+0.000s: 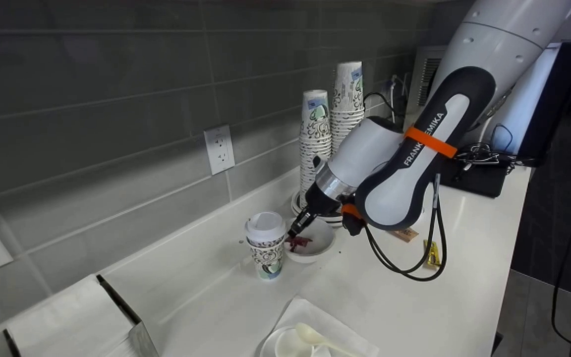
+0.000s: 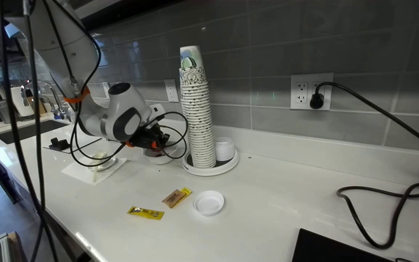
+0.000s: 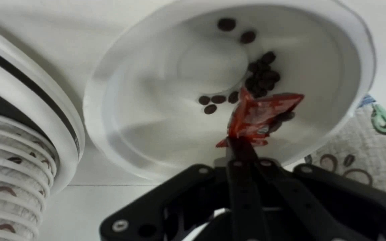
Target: Take the three yellow packets out of the white bowl
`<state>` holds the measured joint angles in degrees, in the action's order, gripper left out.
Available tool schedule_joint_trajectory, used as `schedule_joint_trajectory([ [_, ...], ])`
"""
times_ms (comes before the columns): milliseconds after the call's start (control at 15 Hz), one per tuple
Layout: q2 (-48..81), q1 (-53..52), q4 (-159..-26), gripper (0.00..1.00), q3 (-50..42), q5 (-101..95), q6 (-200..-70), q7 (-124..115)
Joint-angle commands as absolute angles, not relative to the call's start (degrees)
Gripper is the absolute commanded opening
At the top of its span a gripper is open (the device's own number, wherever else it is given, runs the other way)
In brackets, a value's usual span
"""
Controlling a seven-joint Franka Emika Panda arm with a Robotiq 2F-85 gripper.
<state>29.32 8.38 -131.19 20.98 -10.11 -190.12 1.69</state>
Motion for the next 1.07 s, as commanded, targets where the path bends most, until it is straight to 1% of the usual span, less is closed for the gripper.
schedule_joint_trajectory([
  [0,22.3,0.1,-135.0,0.00,12.4,-5.7,-188.0,0.1],
  [267,18.4,-15.4,-136.7,0.00,-5.9,1.4,-185.4,4.5],
  [400,20.3,-23.2,-135.6,0.00,-15.4,1.5,-184.2,3.9],
  [533,23.1,-32.3,-134.1,0.00,-24.4,-3.4,-182.4,-2.4],
  [733,25.8,-45.1,-133.5,0.00,-32.6,-1.9,-179.9,-6.5],
  [1000,28.1,-58.0,-133.1,0.00,-39.5,-0.9,-177.4,-13.0],
])
